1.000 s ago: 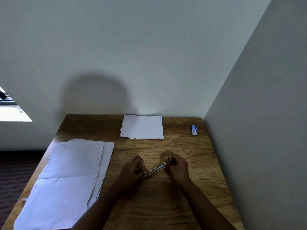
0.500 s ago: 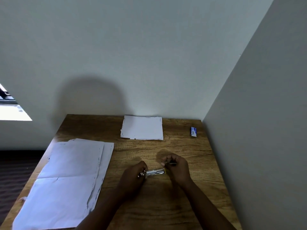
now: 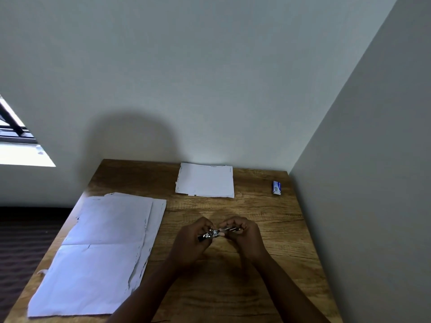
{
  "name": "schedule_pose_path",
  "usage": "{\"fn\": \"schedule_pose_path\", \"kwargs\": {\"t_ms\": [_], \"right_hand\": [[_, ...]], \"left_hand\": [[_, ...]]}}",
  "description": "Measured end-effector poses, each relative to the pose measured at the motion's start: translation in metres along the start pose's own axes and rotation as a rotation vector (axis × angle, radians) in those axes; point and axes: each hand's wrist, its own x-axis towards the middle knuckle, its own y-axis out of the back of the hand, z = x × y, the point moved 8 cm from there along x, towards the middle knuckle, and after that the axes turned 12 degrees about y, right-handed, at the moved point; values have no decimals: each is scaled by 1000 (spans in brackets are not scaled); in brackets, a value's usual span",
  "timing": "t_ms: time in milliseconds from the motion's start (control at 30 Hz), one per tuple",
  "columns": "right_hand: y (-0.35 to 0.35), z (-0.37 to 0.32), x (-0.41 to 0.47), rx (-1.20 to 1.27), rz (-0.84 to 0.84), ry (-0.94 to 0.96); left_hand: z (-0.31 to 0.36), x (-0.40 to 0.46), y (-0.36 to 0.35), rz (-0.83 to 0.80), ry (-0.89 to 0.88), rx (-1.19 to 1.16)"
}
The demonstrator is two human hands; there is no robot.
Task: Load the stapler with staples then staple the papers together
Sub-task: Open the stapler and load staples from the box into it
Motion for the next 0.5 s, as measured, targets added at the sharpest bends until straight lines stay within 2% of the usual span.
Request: {"fn": "schedule_pose_path", "kwargs": {"t_ms": [300, 400, 500], "right_hand": [[-3, -12, 5, -65, -65, 68], [2, -11, 3, -196, -26, 88], [-3, -11, 0, -310, -78, 127]], "left_hand": [[-1, 0, 10, 35, 22, 47], [-3, 1, 10, 41, 29, 90], [-4, 1, 10, 44, 30, 98]]}}
